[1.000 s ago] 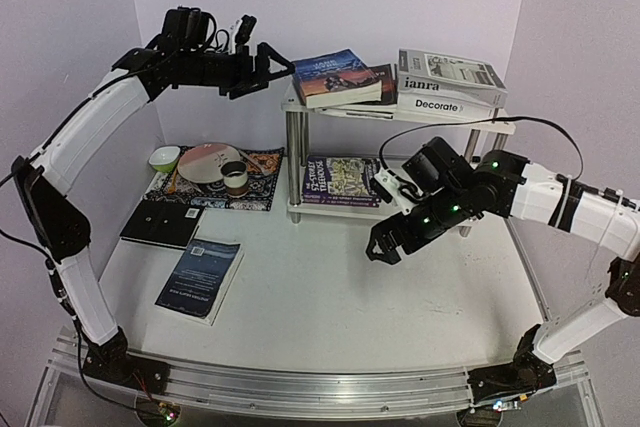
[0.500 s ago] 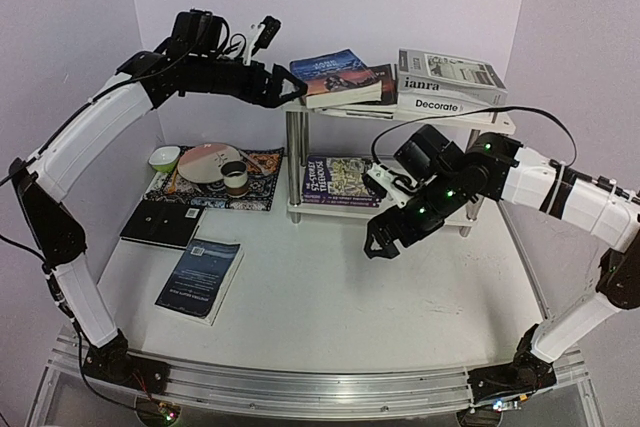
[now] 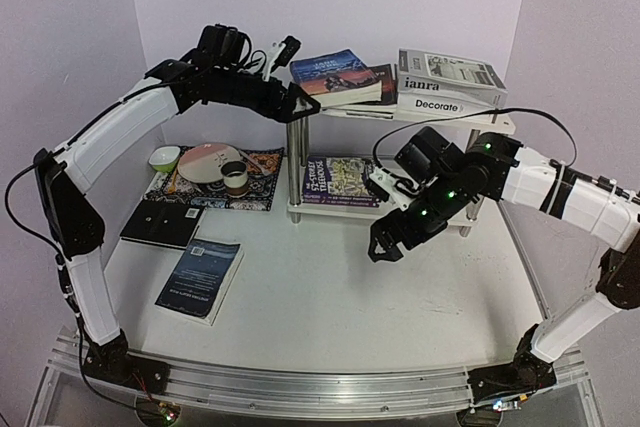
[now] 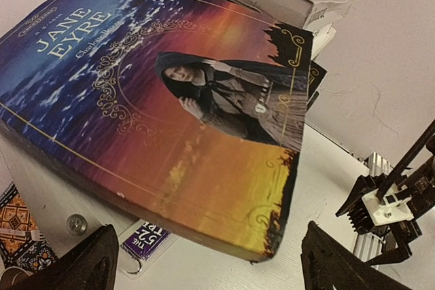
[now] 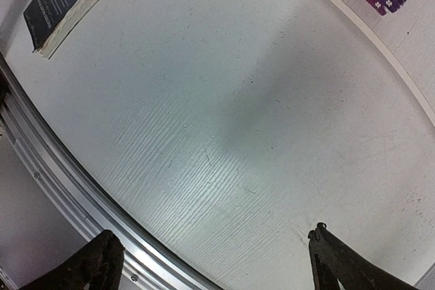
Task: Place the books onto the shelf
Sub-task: Adjust the book in the book pile on the shelf, then adjust the book pile on the shelf.
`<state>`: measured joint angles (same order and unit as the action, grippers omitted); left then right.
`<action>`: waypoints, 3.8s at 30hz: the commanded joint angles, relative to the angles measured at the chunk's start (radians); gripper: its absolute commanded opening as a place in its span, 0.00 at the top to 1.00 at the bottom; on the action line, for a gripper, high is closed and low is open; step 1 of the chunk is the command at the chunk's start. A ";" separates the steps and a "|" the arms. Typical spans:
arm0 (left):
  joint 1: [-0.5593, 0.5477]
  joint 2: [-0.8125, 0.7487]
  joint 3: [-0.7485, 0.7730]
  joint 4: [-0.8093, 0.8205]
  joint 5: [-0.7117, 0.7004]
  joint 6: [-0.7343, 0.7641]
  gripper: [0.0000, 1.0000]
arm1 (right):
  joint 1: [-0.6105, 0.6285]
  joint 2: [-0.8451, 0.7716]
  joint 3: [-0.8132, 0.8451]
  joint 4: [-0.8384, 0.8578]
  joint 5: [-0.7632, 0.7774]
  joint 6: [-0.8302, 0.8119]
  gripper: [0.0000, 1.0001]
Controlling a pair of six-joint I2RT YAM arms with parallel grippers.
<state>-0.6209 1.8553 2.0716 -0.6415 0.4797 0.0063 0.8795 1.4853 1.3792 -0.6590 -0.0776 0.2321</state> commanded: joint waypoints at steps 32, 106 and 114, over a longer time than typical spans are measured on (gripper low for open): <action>0.020 0.085 0.118 0.179 0.099 0.174 0.08 | -0.003 -0.053 0.179 -0.080 0.043 -0.135 0.07; 0.103 0.182 0.186 0.326 0.010 -0.566 0.36 | -0.177 0.497 1.085 0.168 0.444 0.098 0.42; 0.104 0.222 0.222 0.329 0.035 -0.573 0.46 | -0.177 0.506 1.075 0.167 0.438 0.116 0.45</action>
<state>-0.5224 2.0678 2.2280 -0.3561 0.4938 -0.5617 0.7071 2.0003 2.4588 -0.5304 0.3408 0.3252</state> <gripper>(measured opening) 0.575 0.558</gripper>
